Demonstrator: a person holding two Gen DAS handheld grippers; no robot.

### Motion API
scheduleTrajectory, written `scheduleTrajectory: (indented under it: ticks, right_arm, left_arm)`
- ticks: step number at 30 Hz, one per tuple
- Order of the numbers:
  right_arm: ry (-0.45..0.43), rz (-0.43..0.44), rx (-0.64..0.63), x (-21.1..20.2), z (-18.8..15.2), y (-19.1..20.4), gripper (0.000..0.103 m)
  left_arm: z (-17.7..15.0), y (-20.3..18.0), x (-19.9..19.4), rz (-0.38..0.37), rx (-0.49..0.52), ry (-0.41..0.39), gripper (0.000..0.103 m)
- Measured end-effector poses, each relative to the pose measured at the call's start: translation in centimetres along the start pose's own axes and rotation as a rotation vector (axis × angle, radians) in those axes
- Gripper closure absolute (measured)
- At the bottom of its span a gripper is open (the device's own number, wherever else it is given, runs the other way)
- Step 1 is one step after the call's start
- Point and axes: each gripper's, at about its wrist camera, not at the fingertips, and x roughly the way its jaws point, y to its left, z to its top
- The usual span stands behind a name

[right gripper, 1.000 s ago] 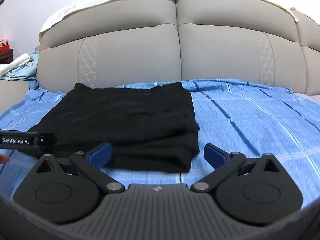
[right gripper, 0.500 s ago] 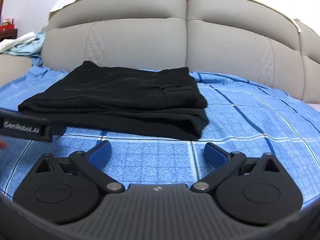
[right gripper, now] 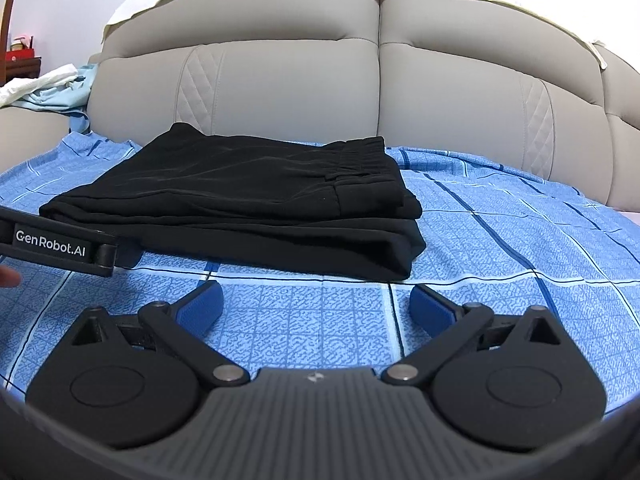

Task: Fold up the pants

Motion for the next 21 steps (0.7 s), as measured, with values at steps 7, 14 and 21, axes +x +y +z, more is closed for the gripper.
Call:
scheduleTrajectory:
  ticks: [7,14,21]
  right_arm:
    - [0.020,0.012,-0.006,0.2,0.4,-0.1,0.000]
    - [0.057,0.046,-0.021,1.2,1.5,0.2,0.000]
    - [0.031,0.052,-0.022,1.5,1.2,0.6,0.000]
  left_arm:
    - [0.1,0.0,0.1,-0.001,0.000,0.004,0.000]
    - [0.4,0.3,0.2,-0.013,-0.004,0.020,0.000]
    - [0.5,0.4,0.3,-0.011,-0.007,0.030,0.000]
